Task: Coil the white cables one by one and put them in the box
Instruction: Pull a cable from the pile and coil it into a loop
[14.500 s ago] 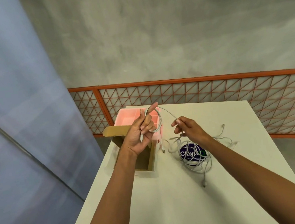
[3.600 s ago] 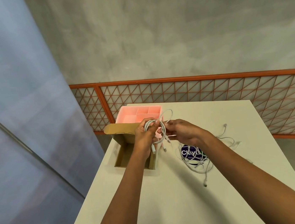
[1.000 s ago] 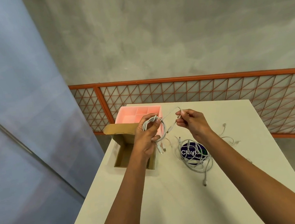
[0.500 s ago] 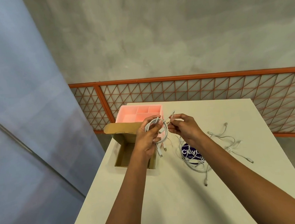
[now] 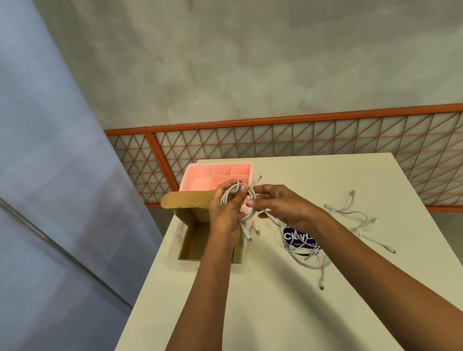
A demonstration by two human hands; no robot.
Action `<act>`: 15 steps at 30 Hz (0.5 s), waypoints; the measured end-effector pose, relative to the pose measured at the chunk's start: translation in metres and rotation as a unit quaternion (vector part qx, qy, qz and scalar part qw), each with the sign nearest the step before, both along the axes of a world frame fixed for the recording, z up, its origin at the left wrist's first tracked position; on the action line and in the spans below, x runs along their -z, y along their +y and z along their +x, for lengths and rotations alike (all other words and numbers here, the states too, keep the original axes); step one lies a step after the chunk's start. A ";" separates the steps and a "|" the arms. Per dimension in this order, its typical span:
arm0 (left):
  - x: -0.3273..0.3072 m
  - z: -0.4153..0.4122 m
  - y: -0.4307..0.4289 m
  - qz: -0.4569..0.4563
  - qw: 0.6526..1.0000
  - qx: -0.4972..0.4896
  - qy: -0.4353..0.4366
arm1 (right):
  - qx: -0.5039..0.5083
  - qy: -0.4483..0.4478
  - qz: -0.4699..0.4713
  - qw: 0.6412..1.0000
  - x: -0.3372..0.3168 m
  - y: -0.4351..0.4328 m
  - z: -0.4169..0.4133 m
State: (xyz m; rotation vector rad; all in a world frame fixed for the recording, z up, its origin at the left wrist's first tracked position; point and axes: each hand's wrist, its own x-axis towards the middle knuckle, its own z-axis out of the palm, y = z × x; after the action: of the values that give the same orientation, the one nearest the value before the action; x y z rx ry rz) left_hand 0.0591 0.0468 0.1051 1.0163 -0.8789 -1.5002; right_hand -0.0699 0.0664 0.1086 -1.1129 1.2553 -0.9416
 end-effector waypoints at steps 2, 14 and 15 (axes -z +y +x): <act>0.002 0.002 -0.002 -0.005 1.000 -0.008 -0.013 | 0.002 0.022 -0.018 1.000 -0.005 0.000 -0.001; 0.008 0.001 -0.010 -0.037 0.995 -0.054 -0.078 | -0.047 0.307 -0.076 0.947 -0.045 0.011 0.003; 0.010 0.002 -0.011 -0.040 0.994 -0.057 -0.084 | -0.059 0.309 -0.082 0.946 -0.047 0.013 0.002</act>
State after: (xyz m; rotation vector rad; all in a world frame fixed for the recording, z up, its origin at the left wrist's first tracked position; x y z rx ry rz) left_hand 0.0608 0.0360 0.0955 1.1272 -0.9742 -1.2877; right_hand -0.0675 0.0792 0.1560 -1.6778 1.6023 -0.6264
